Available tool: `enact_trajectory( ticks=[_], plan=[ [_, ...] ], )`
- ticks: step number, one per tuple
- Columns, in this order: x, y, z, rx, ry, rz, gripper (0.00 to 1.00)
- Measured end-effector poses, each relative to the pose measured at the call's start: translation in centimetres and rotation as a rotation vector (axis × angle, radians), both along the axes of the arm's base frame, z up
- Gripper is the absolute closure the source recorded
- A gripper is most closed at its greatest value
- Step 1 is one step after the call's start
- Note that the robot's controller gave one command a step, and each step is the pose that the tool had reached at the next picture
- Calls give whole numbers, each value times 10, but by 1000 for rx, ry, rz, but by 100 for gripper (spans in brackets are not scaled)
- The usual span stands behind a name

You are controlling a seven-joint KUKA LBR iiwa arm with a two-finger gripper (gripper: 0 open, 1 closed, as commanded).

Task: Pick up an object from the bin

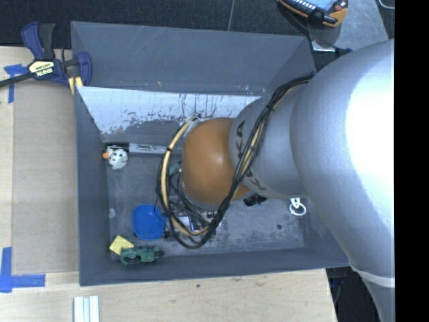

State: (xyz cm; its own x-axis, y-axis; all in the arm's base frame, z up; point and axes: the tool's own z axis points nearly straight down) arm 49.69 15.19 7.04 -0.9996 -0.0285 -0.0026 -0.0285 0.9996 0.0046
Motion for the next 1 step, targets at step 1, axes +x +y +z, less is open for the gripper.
enact_trajectory(
  ticks=[1],
  plan=[
    [55,24,0,3,-5,-153,100]
  ],
)
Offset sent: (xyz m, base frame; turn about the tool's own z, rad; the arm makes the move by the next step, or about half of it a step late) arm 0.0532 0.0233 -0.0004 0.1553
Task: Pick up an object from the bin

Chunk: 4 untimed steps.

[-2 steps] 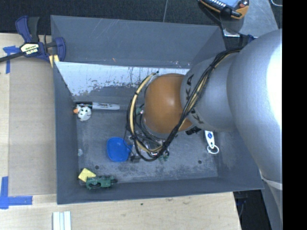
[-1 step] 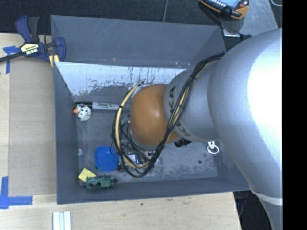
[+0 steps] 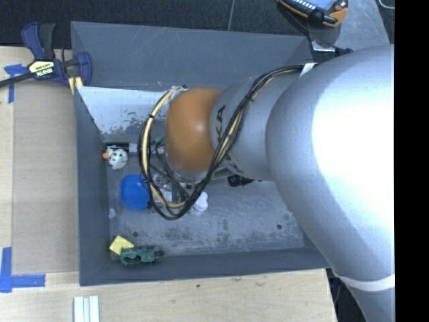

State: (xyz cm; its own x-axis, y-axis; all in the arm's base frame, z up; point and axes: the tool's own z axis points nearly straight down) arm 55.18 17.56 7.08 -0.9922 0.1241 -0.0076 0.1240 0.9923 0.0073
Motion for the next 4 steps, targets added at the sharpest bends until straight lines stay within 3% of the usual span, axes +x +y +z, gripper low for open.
enact_trajectory(
  ticks=[1,2,3,4],
  plan=[
    [0,36,-1,5,-3,-209,100],
    [-57,55,4,1,-1,-196,100],
    [-41,47,0,-1,-6,38,100],
    [-63,51,0,-3,-7,60,100]
  ],
)
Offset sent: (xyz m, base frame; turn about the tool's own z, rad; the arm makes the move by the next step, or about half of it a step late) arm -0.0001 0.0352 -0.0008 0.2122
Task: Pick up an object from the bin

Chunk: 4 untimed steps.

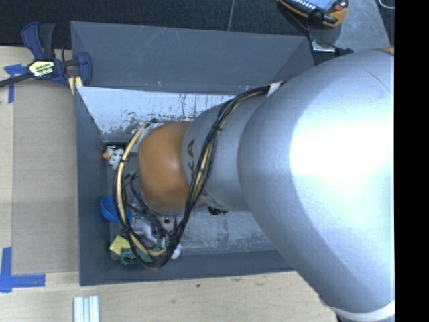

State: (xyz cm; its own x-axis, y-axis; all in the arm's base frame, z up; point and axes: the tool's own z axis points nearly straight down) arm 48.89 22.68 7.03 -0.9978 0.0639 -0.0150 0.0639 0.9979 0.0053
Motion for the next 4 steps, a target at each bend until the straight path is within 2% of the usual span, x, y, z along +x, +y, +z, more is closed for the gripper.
enact_trajectory(
  ticks=[1,2,3,4],
  plan=[
    [0,-41,0,0,-2,-28,100],
    [3,-39,2,3,-15,-27,0],
    [14,9,67,7,-24,33,0],
    [37,-41,32,4,-24,19,0]
  ],
)
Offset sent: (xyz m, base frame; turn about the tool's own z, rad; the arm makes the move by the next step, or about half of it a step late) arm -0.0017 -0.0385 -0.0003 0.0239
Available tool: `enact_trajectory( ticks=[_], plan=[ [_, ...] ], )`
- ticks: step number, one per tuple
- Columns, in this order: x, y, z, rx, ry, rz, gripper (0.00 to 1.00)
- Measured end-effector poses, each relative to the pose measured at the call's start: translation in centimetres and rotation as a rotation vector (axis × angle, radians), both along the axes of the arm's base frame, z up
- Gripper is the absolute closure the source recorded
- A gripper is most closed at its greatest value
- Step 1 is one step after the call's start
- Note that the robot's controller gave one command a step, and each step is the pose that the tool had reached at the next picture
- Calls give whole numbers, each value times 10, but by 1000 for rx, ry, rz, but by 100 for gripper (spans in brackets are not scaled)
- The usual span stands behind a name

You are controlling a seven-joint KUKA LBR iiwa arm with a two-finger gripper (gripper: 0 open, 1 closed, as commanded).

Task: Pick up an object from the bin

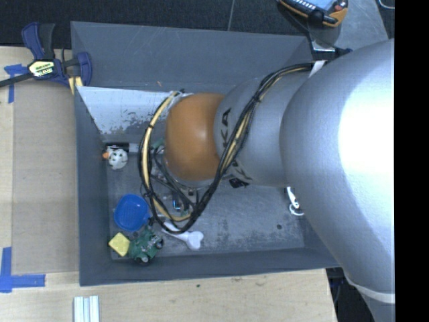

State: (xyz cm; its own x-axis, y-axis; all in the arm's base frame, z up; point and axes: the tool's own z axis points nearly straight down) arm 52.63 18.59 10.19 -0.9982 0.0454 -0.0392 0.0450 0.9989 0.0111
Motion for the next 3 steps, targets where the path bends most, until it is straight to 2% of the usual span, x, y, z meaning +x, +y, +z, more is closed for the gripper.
enact_trajectory(
  ticks=[1,2,3],
  plan=[
    [-27,-27,-31,3,-6,-40,0],
    [-26,24,-29,-1,-26,153,0],
    [-29,22,-31,-4,-12,152,100]
  ],
)
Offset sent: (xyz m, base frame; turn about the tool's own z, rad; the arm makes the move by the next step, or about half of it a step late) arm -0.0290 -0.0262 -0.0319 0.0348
